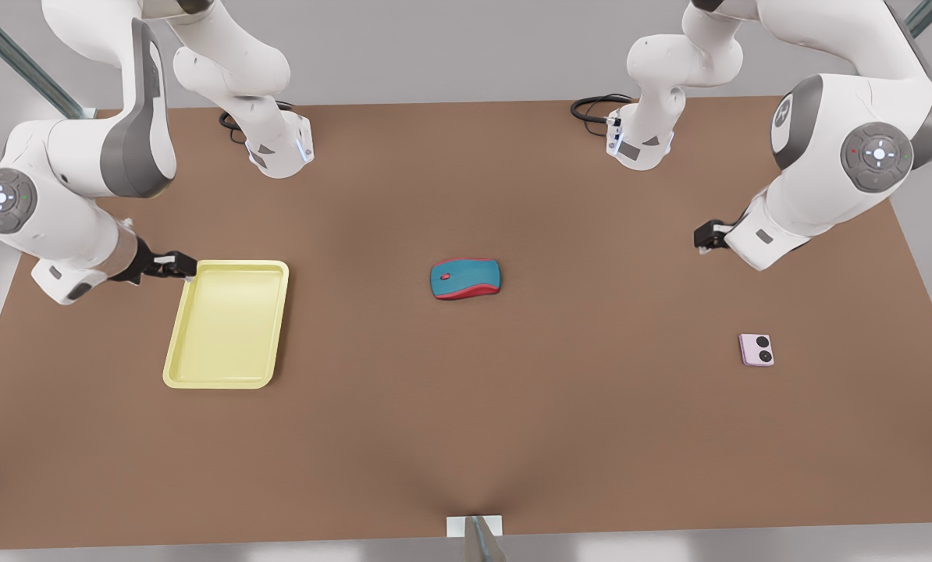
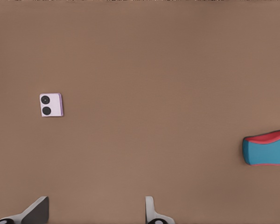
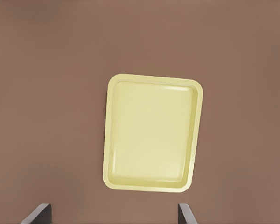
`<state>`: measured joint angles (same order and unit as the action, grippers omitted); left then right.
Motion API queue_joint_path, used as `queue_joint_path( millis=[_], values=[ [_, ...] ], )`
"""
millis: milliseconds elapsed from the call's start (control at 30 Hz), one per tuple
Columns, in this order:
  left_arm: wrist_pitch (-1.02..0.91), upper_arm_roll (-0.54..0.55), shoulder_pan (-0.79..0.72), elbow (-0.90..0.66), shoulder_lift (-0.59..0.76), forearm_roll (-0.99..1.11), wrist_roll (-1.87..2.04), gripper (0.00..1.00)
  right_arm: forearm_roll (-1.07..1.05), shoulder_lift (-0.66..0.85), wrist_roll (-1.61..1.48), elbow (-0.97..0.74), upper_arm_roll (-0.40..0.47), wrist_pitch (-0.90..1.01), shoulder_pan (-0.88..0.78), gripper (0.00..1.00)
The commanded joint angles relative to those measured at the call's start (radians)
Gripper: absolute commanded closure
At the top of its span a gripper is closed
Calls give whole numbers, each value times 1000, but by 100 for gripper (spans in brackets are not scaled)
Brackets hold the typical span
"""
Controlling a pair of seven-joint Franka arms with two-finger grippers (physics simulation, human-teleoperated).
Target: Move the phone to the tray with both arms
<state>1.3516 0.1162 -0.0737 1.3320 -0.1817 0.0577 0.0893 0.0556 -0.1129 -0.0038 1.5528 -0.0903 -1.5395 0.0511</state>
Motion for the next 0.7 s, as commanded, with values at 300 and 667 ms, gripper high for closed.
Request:
queue_joint_path(
  millis=[300, 667],
  values=[
    [580, -144, 252, 177, -340, -41, -321, 0, -5, 1, 2, 0, 0, -60, 0, 0],
    [876, -168, 293, 303, -469, -44, -332, 0, -5, 1, 2, 0, 0, -59, 0, 0]
  ],
)
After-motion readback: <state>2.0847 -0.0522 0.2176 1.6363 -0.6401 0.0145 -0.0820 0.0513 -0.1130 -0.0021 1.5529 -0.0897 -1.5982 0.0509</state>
